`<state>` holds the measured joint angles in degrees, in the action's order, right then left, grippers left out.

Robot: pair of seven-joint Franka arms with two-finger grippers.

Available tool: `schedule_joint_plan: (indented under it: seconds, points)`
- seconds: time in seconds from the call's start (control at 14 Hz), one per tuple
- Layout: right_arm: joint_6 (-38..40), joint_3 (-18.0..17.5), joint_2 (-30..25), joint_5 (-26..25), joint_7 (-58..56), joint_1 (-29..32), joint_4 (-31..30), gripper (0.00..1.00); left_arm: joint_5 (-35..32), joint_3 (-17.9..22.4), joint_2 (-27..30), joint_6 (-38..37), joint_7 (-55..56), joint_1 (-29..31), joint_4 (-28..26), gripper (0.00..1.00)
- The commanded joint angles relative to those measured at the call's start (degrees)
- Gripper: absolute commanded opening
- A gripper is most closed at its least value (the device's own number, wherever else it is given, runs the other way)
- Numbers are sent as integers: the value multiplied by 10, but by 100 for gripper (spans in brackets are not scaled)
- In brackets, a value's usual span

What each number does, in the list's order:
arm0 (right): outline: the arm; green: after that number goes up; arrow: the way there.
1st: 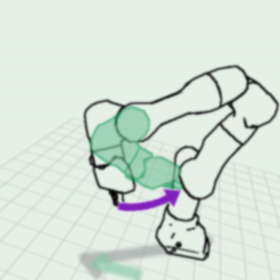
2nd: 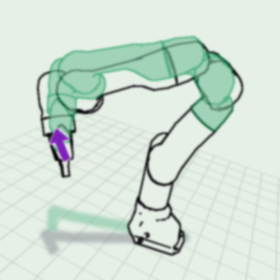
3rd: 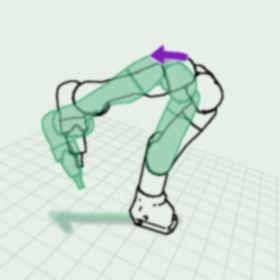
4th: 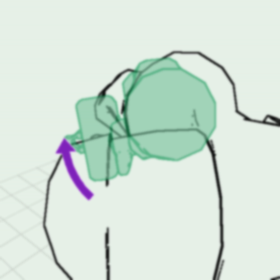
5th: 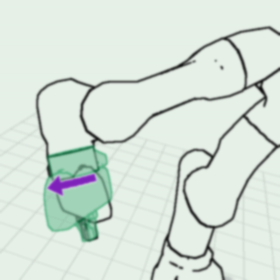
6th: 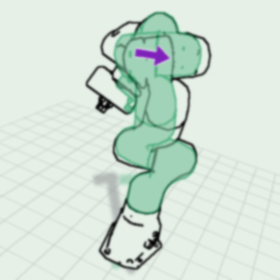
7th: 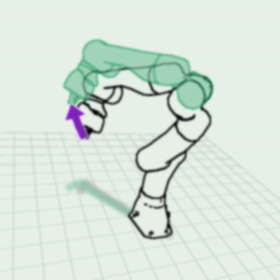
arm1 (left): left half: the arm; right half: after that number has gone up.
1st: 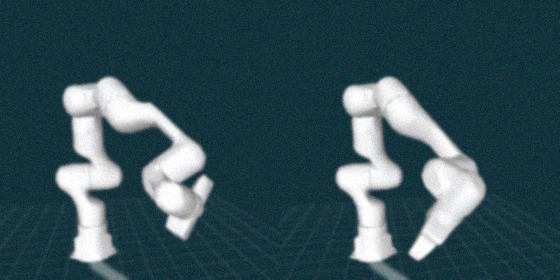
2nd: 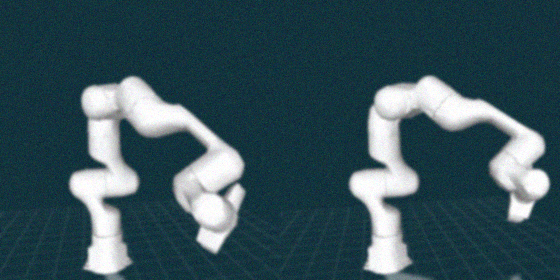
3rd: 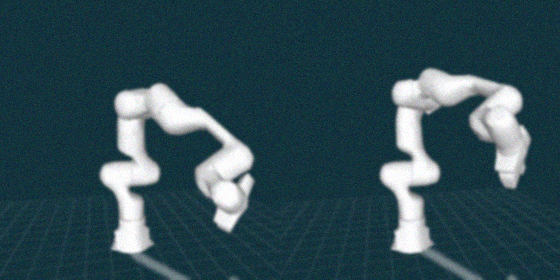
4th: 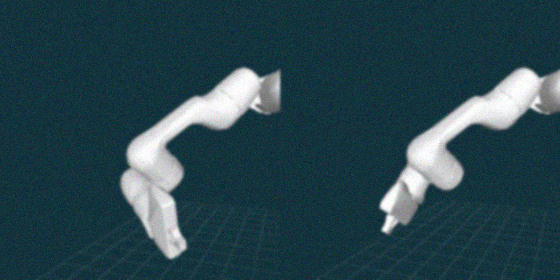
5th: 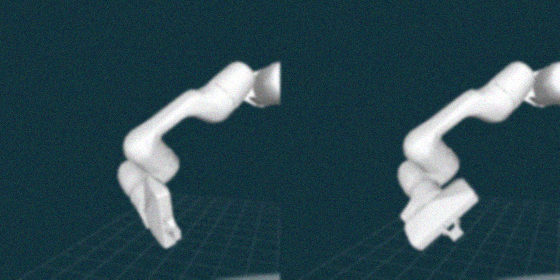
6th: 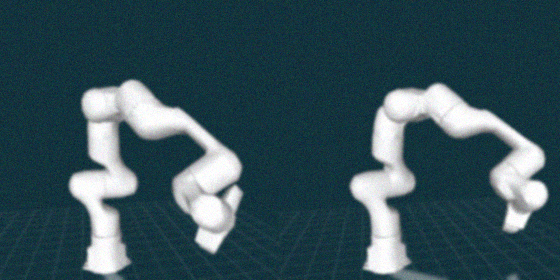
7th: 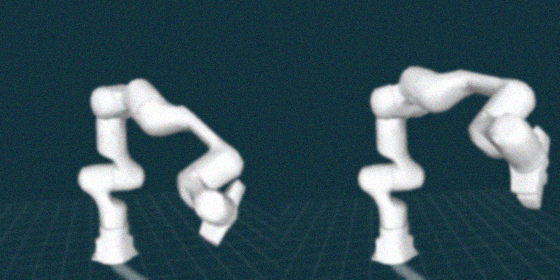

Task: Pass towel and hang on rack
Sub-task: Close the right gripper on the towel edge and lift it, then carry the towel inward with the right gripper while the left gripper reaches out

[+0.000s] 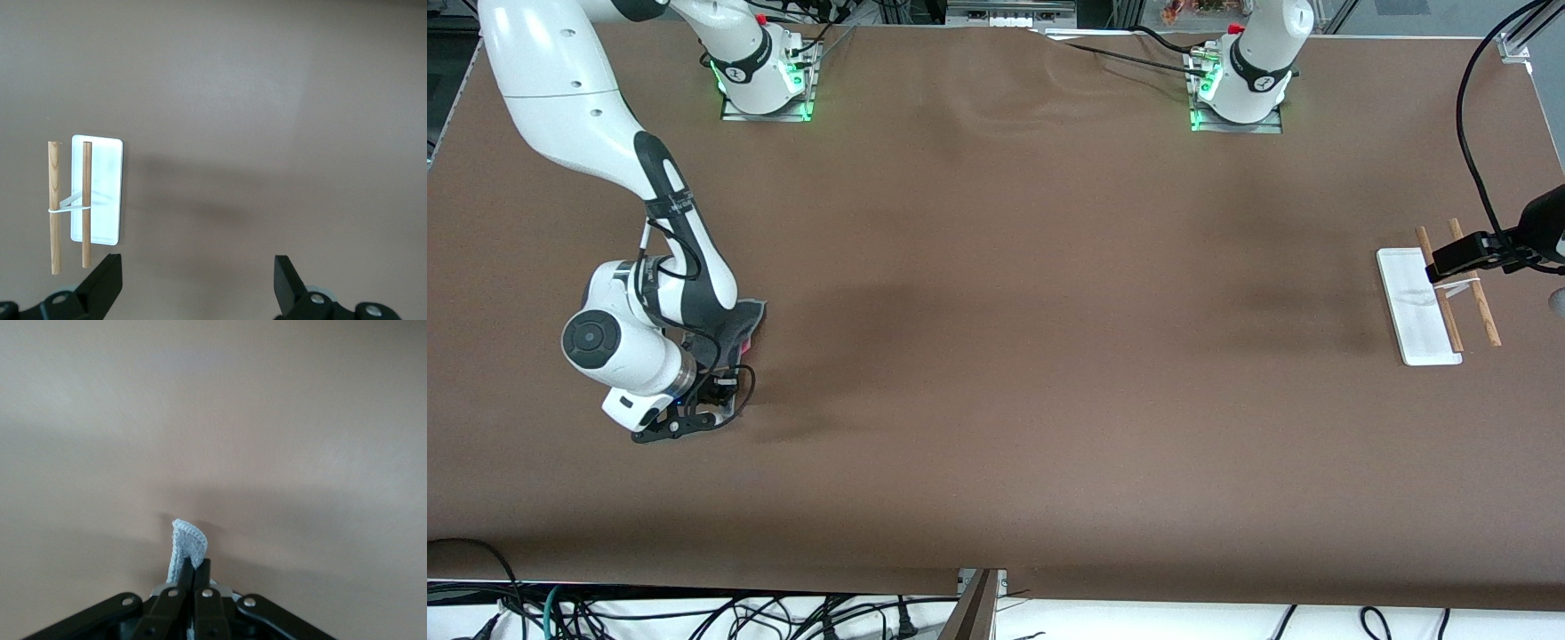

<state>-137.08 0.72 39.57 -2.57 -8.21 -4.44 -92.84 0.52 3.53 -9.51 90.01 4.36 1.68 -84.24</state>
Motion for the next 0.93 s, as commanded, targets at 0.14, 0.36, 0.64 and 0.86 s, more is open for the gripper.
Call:
schedule_joint_plan:
  seconds: [0.14, 0.36, 0.64, 0.86]
  points:
    - [235, -34, -56, 8, -5, 3, 142, 0, -8, -2, 3, -1, 7, 0, 6, 100]
    - [334, -62, -56, 41, -1, 1, 236, 0, -8, -2, 4, -1, 7, 0, 6, 100]
    - [356, -128, -77, 41, 2, 0, 261, 0, -11, -4, 4, -2, 7, 0, 6, 100]
    - [356, -175, -92, 41, 106, -2, 261, 0, -11, -4, 3, -2, 7, 0, 6, 100]
